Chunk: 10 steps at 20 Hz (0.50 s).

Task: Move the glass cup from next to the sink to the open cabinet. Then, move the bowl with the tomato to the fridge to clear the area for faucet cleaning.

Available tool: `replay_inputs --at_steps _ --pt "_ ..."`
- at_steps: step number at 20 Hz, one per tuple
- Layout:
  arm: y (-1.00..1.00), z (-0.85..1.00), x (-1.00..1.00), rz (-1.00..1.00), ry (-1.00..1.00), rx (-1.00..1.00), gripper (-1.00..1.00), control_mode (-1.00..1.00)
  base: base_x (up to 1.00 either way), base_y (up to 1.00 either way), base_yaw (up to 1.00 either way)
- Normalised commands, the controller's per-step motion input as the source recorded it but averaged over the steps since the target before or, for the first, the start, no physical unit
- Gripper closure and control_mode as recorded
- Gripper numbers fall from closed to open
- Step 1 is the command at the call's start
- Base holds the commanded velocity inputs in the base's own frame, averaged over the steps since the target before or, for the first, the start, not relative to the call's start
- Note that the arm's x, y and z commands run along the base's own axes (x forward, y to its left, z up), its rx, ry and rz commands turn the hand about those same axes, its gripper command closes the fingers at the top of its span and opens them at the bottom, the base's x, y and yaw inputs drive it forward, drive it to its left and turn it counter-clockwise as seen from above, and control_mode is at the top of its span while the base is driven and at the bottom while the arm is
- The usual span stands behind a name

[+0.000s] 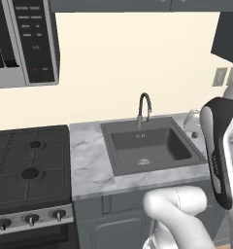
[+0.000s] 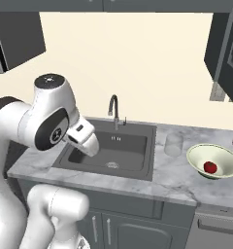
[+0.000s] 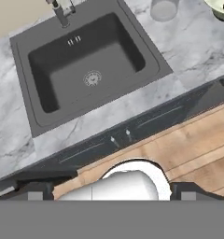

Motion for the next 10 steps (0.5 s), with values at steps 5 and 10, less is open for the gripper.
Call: replay_inputs --at_steps 5,10 --pt "-1.00 0.00 -0.31 -0.35 0.00 0.10 -1.00 -1.00 0.00 0.00 0.00" --pt "-1.00 0.00 0.10 -0.32 0.00 0.04 -1.00 -1.00 0.00 0.00 0.00"
